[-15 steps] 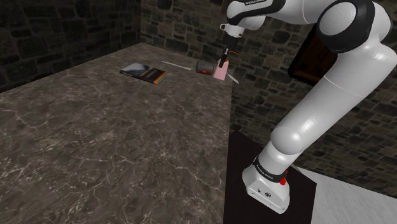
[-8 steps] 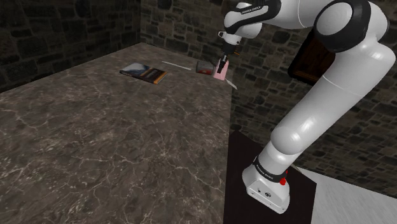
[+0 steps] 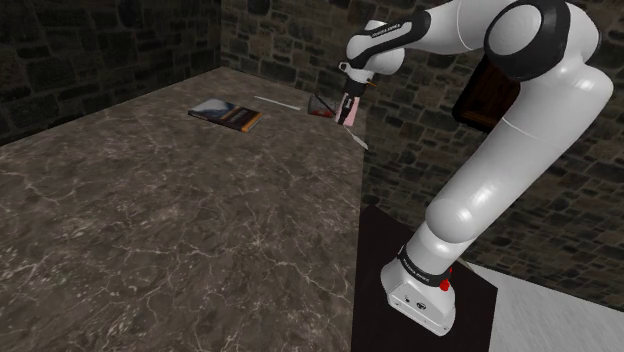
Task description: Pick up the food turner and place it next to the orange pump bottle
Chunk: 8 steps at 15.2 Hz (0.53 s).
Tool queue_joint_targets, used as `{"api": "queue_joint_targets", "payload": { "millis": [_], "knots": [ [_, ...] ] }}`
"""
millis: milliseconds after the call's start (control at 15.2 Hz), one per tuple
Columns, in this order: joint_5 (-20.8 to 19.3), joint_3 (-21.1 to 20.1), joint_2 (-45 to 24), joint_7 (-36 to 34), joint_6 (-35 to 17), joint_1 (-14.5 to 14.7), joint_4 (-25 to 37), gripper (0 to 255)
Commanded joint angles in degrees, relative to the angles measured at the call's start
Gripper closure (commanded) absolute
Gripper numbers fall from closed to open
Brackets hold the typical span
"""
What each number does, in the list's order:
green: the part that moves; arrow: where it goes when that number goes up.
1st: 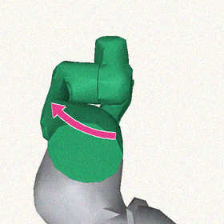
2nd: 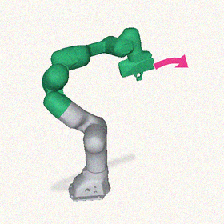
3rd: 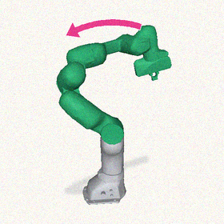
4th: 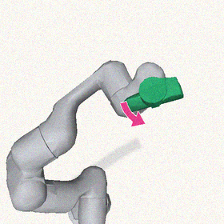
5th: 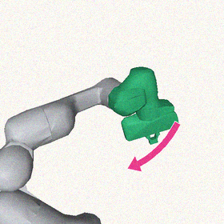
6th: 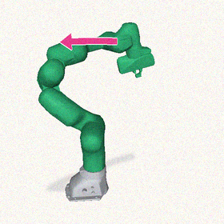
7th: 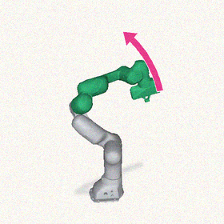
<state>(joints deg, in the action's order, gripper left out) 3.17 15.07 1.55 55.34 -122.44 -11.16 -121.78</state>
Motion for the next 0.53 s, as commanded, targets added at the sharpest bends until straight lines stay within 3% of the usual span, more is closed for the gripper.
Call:
{"api": "queue_joint_targets", "payload": {
  "millis": [0,462],
  "knots": [
    [0.2,0.0,-0.5,0.2,-1.5,0.0,-1.0,255],
    [1.3,0.0,-3.1,1.1,-6.7,0.0,-3.8,255]
  ]
}}
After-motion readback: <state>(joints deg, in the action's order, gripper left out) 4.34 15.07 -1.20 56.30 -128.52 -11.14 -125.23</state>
